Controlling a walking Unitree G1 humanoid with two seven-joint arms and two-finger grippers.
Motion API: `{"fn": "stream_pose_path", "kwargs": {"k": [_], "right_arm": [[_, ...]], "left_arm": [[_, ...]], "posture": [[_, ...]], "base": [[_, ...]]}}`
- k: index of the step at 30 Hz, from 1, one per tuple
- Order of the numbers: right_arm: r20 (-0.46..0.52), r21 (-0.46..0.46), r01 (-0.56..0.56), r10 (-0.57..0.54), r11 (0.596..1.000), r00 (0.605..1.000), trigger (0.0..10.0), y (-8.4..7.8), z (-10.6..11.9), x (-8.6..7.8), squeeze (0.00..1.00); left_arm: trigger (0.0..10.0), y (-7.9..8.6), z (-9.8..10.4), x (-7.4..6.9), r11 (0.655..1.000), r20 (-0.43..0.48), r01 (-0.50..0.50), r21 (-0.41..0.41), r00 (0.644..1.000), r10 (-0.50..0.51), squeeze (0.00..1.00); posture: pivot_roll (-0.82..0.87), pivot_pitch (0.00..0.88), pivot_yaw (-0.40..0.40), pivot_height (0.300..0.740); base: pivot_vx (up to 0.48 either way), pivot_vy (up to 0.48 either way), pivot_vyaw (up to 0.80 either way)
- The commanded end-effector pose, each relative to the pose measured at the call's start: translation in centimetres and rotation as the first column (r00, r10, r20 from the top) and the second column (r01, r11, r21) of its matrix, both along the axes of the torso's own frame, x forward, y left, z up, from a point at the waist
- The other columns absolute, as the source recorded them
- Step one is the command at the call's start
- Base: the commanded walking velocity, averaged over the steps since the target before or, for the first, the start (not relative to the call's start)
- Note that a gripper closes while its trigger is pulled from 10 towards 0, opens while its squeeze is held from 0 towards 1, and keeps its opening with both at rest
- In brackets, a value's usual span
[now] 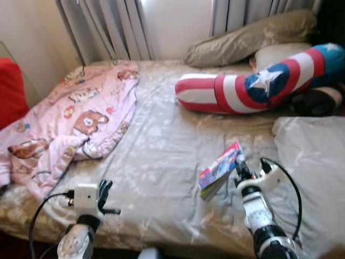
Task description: Clean up the room
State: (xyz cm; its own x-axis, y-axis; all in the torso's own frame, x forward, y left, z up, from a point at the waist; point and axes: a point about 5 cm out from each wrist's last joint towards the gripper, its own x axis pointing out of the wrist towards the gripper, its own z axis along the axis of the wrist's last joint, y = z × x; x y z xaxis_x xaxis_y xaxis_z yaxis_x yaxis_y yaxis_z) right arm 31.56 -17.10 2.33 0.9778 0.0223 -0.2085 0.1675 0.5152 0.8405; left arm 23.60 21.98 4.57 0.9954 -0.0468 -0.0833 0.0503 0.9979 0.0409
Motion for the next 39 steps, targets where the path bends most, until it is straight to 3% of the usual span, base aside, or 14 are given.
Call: {"fn": "stream_pose_path", "kwargs": {"k": [1,5,6,12,26,39], "right_arm": [[0.043,0.014,-0.003,0.002,1.000,0.999,10.0,-0.1,0.8,0.7,0.00],[-0.098,0.025,0.136,-0.133,0.990,0.986,10.0,-2.3,-1.1,-0.9,0.00],[-0.169,-0.002,0.182,-0.180,0.983,0.969,10.0,-3.1,-2.0,-1.8,0.00],[-0.326,-0.073,0.288,-0.296,0.955,0.898,10.0,-5.0,-4.1,-4.2,0.00],[-0.466,-0.153,0.278,-0.317,0.948,0.826,10.0,-5.3,-6.1,-6.7,0.00],[-0.498,-0.183,0.277,-0.332,0.943,0.801,10.0,-5.9,-6.5,-7.3,0.00]], "left_arm": [[10.0,0.3,0.3,-0.3,0.999,-0.010,0.017,0.028,1.000,-0.017,0.00],[10.0,0.1,0.3,-1.2,0.999,-0.034,0.032,0.031,0.999,-0.031,0.00],[10.0,0.0,0.3,-1.5,0.999,-0.046,0.039,0.030,0.998,-0.038,0.00],[10.0,-0.3,0.5,-2.5,0.999,-0.071,0.045,0.025,0.997,-0.044,0.00],[10.0,-0.8,0.6,-4.0,0.999,-0.118,0.047,0.016,0.992,-0.044,0.00],[10.0,-0.9,0.8,-4.6,0.999,-0.142,0.044,0.011,0.989,-0.042,0.00]], "posture": [[0.19,0.000,0.144,0.655],[0.21,0.007,0.160,0.655],[0.22,0.016,0.163,0.655],[0.23,0.030,0.171,0.655],[0.25,0.079,0.172,0.655],[0.27,0.112,0.178,0.655]], "base": [[0.000,0.000,0.00],[0.000,0.000,0.00],[0.000,0.000,0.00],[0.000,0.000,0.00],[0.000,0.000,0.00],[0.000,0.000,0.00]]}}
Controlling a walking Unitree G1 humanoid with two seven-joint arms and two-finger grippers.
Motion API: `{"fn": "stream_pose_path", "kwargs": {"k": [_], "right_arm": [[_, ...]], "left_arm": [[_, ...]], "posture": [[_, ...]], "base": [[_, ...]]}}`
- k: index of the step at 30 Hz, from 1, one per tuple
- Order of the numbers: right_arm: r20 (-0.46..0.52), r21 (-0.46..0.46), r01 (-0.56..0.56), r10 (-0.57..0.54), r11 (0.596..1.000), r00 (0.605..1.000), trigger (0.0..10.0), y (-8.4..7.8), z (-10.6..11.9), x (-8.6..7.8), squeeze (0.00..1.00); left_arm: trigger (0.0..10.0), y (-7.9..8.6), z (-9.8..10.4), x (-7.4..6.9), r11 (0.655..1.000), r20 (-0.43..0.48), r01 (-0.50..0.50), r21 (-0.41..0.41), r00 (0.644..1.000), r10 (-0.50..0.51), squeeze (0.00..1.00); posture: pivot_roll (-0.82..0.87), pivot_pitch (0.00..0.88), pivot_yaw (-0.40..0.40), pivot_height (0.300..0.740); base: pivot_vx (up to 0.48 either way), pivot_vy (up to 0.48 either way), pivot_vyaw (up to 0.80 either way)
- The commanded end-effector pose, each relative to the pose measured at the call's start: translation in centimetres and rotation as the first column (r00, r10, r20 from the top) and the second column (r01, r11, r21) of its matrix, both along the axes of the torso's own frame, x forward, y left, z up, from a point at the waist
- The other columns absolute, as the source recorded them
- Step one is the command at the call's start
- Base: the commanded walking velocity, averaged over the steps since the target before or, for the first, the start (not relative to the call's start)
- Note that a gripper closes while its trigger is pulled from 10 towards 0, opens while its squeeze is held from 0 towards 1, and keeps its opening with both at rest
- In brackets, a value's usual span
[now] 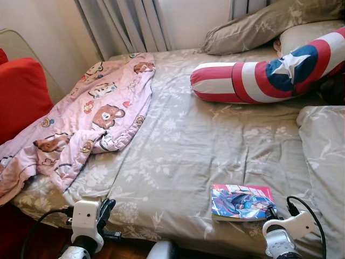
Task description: Clean up the room
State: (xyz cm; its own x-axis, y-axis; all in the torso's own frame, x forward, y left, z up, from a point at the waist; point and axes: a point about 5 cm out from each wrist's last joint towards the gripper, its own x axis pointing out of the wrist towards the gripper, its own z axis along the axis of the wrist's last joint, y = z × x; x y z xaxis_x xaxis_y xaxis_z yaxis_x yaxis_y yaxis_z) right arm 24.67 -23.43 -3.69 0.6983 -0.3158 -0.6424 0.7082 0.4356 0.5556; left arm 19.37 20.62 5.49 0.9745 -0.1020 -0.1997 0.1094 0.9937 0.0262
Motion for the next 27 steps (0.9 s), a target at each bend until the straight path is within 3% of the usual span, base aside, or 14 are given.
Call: {"fn": "stream_pose_path", "kwargs": {"k": [1,3,4,5,6,7,9,10,25,26,27], "right_arm": [[-0.034,0.006,-0.008,0.008,1.000,0.999,10.0,0.4,-0.4,-0.4,0.00],[-0.031,0.006,-0.007,0.008,1.000,0.999,10.0,0.4,-0.4,-0.4,0.00],[-0.032,0.006,-0.008,0.008,1.000,0.999,10.0,0.4,-0.4,-0.4,0.15],[-0.037,0.001,-0.012,0.012,1.000,0.999,10.0,0.3,-0.4,-0.4,0.24],[-0.042,-0.004,-0.019,0.019,1.000,0.999,10.0,0.3,-0.4,-0.4,0.54],[-0.047,-0.008,-0.024,0.024,1.000,0.999,10.0,0.3,-0.4,-0.4,0.67],[-0.051,-0.010,-0.027,0.027,1.000,0.998,10.0,0.3,-0.5,-0.4,0.67],[-0.054,-0.011,-0.026,0.025,1.000,0.998,10.0,0.3,-0.5,-0.5,0.73],[-0.125,-0.023,-0.019,0.016,1.000,0.992,10.0,0.4,-1.4,-1.7,0.67],[-0.117,-0.022,-0.022,0.020,1.000,0.993,10.0,0.5,-1.3,-1.6,0.61],[-0.092,-0.030,-0.033,0.030,0.999,0.995,10.0,0.7,-1.2,-1.4,0.13]], "left_arm": [[10.0,0.4,-0.1,-0.4,1.000,-0.024,-0.010,0.021,1.000,0.011,0.00],[10.0,0.4,-0.1,-0.4,1.000,-0.025,-0.011,0.021,1.000,0.012,0.00],[10.0,0.5,-0.1,-0.4,1.000,-0.026,-0.011,0.021,1.000,0.012,0.00],[10.0,0.5,-0.1,-0.4,1.000,-0.027,-0.011,0.022,1.000,0.012,0.00],[10.0,0.5,-0.1,-0.4,1.000,-0.029,-0.012,0.023,1.000,0.013,0.00],[10.0,0.5,-0.2,-0.4,1.000,-0.032,-0.012,0.023,0.999,0.013,0.00],[10.0,0.6,-0.3,-0.5,1.000,-0.040,-0.011,0.025,0.999,0.012,0.00],[10.0,0.6,-0.3,-0.5,1.000,-0.042,-0.011,0.025,0.999,0.012,0.00],[10.0,0.8,-0.6,0.1,0.999,-0.052,-0.012,0.033,0.999,0.013,0.00],[10.0,0.8,-0.6,0.2,0.999,-0.051,-0.012,0.033,0.999,0.014,0.00],[10.0,0.8,-0.7,0.3,0.999,-0.049,-0.015,0.032,0.999,0.016,0.00]], "posture": [[0.27,0.112,0.178,0.655],[0.27,0.113,0.178,0.655],[0.27,0.114,0.178,0.655],[0.27,0.114,0.178,0.655],[0.27,0.115,0.179,0.655],[0.27,0.115,0.179,0.655],[0.27,0.114,0.182,0.655],[0.27,0.114,0.182,0.655],[0.25,0.090,0.177,0.655],[0.25,0.090,0.177,0.655],[0.24,0.079,0.171,0.655]], "base": [[0.000,0.000,0.00],[0.000,0.000,0.00],[0.000,0.000,0.00],[0.000,0.000,0.00],[0.000,0.000,0.00],[0.000,0.000,0.00],[0.000,0.000,0.00],[0.000,0.000,0.00],[0.000,0.000,0.00],[0.000,0.000,0.00],[0.000,0.000,0.00]]}}
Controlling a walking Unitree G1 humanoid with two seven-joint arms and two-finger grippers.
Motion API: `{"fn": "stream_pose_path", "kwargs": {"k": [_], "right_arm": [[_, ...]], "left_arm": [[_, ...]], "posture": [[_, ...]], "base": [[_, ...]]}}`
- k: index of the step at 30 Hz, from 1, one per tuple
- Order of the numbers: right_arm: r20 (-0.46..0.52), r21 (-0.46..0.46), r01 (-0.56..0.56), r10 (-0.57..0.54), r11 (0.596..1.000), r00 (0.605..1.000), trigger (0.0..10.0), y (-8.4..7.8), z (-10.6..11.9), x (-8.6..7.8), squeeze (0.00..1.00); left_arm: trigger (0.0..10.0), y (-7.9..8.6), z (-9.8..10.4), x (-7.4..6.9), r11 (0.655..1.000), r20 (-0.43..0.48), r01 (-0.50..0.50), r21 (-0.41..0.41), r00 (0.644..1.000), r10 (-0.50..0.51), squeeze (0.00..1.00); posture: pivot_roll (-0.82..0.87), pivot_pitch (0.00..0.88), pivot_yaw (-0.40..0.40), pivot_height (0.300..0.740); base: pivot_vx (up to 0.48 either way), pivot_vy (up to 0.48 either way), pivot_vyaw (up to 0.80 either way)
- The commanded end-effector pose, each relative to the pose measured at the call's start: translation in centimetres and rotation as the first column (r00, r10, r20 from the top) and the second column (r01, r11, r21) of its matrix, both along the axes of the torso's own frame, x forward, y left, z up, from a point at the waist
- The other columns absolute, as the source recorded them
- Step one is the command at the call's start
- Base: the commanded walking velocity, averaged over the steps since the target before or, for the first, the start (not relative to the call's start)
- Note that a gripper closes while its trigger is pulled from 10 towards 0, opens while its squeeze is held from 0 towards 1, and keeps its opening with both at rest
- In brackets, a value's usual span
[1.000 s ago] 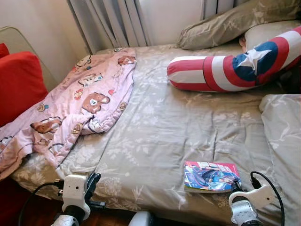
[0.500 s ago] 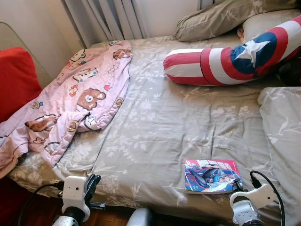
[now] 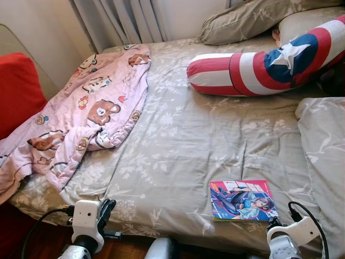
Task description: Clean up the room
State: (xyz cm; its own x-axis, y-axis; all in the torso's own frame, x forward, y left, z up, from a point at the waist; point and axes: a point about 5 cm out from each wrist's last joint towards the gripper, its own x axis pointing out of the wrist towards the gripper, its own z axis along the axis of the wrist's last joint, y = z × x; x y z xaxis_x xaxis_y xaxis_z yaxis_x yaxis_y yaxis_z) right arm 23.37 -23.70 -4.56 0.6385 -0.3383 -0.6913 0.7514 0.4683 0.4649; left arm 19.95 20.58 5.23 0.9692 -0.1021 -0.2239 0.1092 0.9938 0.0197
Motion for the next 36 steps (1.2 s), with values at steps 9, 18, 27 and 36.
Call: {"fn": "stream_pose_path", "kwargs": {"k": [9,18,27,36], "right_arm": [[0.120,-0.241,-0.240,0.274,0.940,0.954,10.0,1.5,1.2,1.3,0.00],[0.068,-0.430,-0.393,0.463,0.813,0.884,10.0,1.8,2.0,1.6,0.00],[-0.004,-0.477,-0.520,0.591,0.708,0.807,10.0,2.6,2.5,2.9,0.00],[-0.222,-0.382,-0.716,0.694,0.585,0.685,10.0,3.8,-0.3,0.3,0.00]], "left_arm": [[10.0,-0.2,-1.9,2.5,1.000,-0.013,-0.032,0.000,0.999,0.032,0.00],[10.0,-0.7,-3.3,4.9,0.996,-0.024,-0.077,-0.036,0.997,0.076,0.00],[10.0,-1.1,-5.3,5.7,0.985,-0.089,-0.154,-0.077,0.985,0.147,0.00],[10.0,-0.8,-8.5,4.0,0.969,-0.273,-0.229,-0.089,0.942,0.197,0.00]], "posture": [[0.13,0.000,0.133,0.655],[0.06,0.000,0.092,0.655],[0.02,0.000,0.026,0.664],[0.01,0.000,0.016,0.714]], "base": [[0.000,0.000,0.00],[0.000,0.000,0.00],[0.000,0.000,0.00],[0.000,0.000,0.00]]}}
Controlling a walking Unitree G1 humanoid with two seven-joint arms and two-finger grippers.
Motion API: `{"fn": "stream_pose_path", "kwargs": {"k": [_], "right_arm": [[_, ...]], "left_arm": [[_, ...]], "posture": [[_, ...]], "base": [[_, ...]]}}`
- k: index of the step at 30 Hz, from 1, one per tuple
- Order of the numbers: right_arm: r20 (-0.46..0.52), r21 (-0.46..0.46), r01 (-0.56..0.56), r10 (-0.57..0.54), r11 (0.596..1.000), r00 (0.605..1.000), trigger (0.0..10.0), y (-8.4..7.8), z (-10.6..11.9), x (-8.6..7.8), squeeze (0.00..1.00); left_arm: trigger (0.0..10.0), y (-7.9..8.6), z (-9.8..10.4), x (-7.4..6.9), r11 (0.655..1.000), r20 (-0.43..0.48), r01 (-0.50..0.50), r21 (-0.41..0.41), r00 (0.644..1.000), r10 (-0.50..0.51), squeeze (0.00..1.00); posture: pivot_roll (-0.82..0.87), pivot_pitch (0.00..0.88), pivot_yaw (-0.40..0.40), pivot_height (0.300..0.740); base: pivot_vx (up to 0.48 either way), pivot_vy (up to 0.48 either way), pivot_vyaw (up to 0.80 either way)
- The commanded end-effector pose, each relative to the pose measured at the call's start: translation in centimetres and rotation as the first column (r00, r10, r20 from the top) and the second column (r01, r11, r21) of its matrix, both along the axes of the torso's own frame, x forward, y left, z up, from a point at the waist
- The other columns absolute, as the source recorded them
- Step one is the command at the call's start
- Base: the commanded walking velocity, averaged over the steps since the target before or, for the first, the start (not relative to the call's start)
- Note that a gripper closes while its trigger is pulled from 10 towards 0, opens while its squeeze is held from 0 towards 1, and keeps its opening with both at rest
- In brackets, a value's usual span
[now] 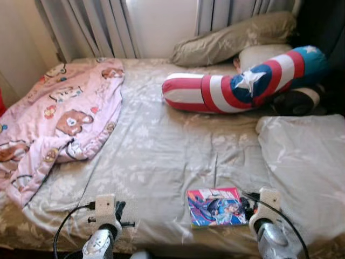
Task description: Clean up the room
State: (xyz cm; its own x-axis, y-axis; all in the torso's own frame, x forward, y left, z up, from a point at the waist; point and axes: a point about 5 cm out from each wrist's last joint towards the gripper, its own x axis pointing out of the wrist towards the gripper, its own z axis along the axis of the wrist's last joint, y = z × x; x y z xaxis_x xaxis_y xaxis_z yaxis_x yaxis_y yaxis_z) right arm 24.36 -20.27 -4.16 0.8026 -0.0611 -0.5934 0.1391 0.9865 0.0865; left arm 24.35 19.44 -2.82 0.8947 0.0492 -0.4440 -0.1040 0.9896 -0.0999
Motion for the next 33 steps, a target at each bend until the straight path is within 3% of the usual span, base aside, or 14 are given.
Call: {"fn": "stream_pose_path", "kwargs": {"k": [1,4,12,15,20,26,33], "right_arm": [[-0.074,-0.011,-0.040,0.039,0.999,0.997,10.0,0.5,-1.0,-1.2,0.00],[-0.119,-0.005,-0.023,0.022,1.000,0.993,10.0,0.6,-1.8,-2.2,0.00],[-0.237,-0.018,-0.033,0.027,0.999,0.971,10.0,1.1,-3.4,-4.6,0.00],[-0.262,0.026,-0.043,0.049,0.999,0.964,10.0,1.4,-3.8,-5.4,0.00],[-0.291,0.007,-0.025,0.026,1.000,0.956,10.0,0.3,-4.1,-6.2,0.00],[-0.314,-0.006,-0.014,0.011,1.000,0.949,10.0,-1.0,-4.2,-6.8,0.00],[-0.345,-0.016,-0.039,0.031,0.999,0.938,10.0,-0.5,-4.7,-7.9,0.00]], "left_arm": [[10.0,0.4,-0.8,-0.6,1.000,-0.052,-0.013,-0.003,0.999,0.013,0.00],[10.0,0.4,-1.7,-1.4,1.000,-0.119,0.002,0.000,0.993,-0.002,0.00],[10.0,0.4,-3.1,-3.0,1.000,-0.222,0.009,0.016,0.975,-0.005,0.00],[10.0,0.3,-4.0,-4.2,1.000,-0.290,0.017,0.024,0.957,-0.009,0.00],[10.0,0.4,-4.4,-4.9,0.999,-0.316,-0.032,0.007,0.948,0.033,0.00],[10.0,0.3,-4.7,-5.3,1.000,-0.332,-0.002,0.021,0.943,0.009,0.00],[10.0,0.8,-5.0,-6.2,1.000,-0.354,-0.012,0.026,0.935,0.021,0.00]], "posture": [[0.01,0.000,0.016,0.719],[0.01,0.000,0.026,0.739],[0.01,0.000,0.039,0.740],[0.01,0.000,0.034,0.740],[0.01,0.000,0.028,0.740],[0.01,0.000,0.034,0.740],[0.00,0.000,0.045,0.740]], "base": [[0.000,0.000,0.00],[0.000,0.000,0.00],[0.000,0.000,0.00],[0.000,0.000,0.00],[0.000,0.000,0.00],[0.000,0.000,0.00],[0.000,0.000,0.57]]}}
